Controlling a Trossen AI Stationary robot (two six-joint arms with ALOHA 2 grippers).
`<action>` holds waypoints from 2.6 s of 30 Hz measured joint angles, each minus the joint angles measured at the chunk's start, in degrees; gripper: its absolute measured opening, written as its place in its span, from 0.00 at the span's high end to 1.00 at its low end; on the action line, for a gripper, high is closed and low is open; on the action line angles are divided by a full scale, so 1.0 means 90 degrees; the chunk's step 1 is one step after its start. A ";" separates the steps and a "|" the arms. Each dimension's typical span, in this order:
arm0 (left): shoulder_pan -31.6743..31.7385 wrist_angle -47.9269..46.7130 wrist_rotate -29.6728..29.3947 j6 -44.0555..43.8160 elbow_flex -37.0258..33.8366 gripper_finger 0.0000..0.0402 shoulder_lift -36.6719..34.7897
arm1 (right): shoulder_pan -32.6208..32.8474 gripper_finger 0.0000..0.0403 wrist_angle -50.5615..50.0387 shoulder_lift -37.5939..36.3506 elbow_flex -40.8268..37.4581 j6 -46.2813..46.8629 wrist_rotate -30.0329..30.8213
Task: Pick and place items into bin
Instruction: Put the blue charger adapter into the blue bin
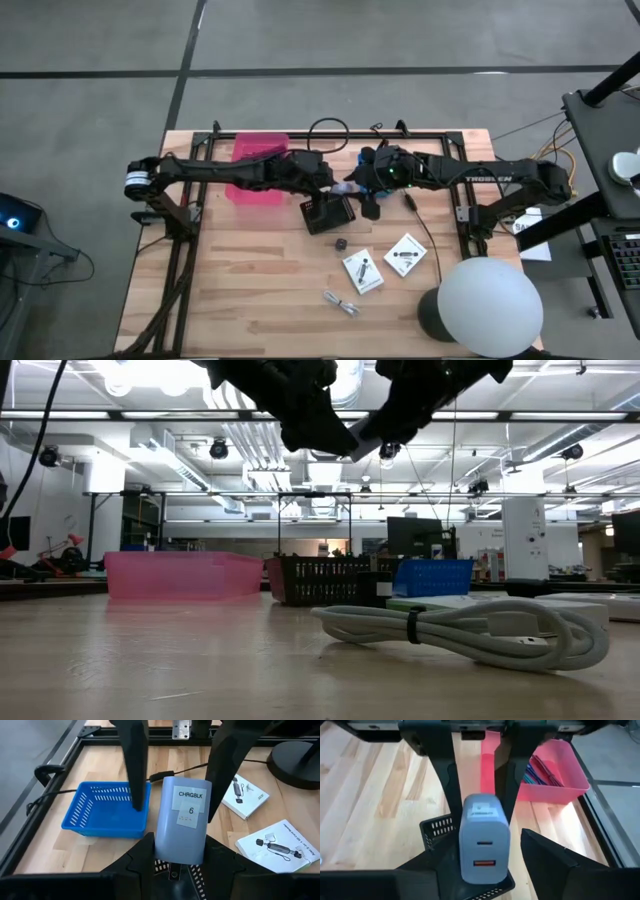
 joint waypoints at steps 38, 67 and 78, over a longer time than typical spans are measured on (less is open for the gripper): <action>0.0300 -0.1183 -0.0685 -0.0073 -0.0022 0.60 -0.0194 | -0.0784 0.74 -0.1126 -0.0032 -0.0006 0.0238 0.0936; 0.0300 -0.1716 -0.0888 -0.0573 -0.0066 0.48 -0.0404 | -0.2291 0.74 -0.1169 0.0853 -0.0783 0.0738 0.0757; 0.0300 -0.1727 -0.0907 -0.0884 -0.0104 0.48 -0.0404 | -0.2333 0.66 -0.1170 0.1479 -0.0771 0.0742 0.0877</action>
